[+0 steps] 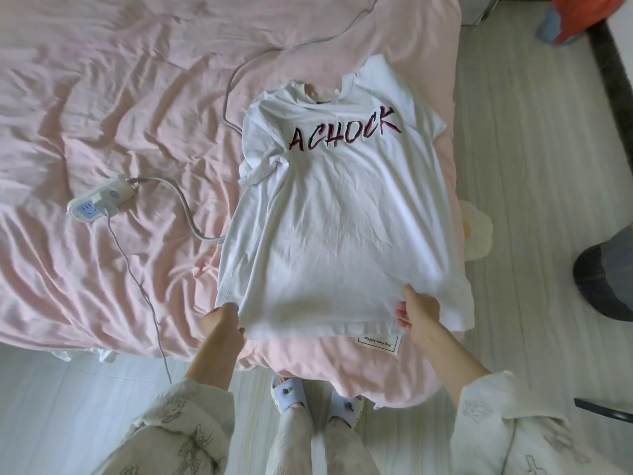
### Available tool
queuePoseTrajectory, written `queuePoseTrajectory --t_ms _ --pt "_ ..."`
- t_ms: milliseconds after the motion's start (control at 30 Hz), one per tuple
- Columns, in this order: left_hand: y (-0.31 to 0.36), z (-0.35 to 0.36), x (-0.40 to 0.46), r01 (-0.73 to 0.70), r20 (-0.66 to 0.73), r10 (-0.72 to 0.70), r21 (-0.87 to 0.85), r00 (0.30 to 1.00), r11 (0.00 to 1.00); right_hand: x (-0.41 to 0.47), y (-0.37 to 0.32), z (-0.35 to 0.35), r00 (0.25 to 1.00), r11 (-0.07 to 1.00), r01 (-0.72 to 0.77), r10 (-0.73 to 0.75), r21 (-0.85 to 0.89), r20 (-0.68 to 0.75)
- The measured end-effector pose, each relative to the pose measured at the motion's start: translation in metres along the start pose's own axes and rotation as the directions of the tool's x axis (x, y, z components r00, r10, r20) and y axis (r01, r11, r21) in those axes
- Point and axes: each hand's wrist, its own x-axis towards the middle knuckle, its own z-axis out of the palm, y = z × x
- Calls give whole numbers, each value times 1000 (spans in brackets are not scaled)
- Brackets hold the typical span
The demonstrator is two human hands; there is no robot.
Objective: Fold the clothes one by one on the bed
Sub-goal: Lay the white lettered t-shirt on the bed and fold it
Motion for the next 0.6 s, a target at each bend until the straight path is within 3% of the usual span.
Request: queuePoseTrajectory --t_ms 200,333,467,600 --pt "64 22 2 -72 205 70 6 976 997 -12 -63 54 977 982 137 -112 -130 181" --pt "108 39 9 -39 358 36 1 933 999 -9 -99 100 957 965 203 -159 -165 243" --pt "157 62 37 -1 390 5 -10 921 1000 -1 -136 160 933 961 259 -224 -93 282" --pt "206 94 70 2 425 -16 33 905 999 10 -174 222 893 908 388 -328 -158 307"
